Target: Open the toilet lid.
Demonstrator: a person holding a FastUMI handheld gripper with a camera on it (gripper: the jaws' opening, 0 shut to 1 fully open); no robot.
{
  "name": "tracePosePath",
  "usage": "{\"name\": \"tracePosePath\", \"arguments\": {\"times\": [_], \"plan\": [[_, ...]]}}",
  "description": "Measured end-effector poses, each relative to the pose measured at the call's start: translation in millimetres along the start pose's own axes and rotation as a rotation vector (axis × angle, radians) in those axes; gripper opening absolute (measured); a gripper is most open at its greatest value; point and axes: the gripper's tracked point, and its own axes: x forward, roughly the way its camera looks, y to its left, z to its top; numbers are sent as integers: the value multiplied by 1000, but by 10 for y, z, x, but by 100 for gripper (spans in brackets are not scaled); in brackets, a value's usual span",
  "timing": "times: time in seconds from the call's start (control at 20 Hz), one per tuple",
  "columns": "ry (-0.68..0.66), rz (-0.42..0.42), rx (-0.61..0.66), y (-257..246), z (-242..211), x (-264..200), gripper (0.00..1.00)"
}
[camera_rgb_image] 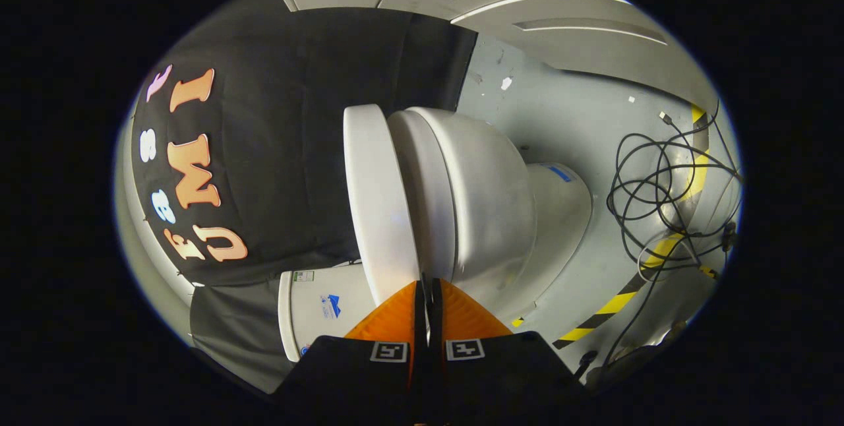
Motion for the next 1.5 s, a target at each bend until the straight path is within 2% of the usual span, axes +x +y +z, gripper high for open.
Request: {"name": "tracePosePath", "arguments": {"times": [0.2,0.35,0.5,0.95,1.5], "plan": [[-11,-5,-39,14,38,9,8],[-37,6,-143,167,39,-25,8],[-55,-19,-260,234,24,-69,8],[-149,-19,-507,752,-23,-89,8],[-217,-116,-882,1494,-344,-170,8]]}}
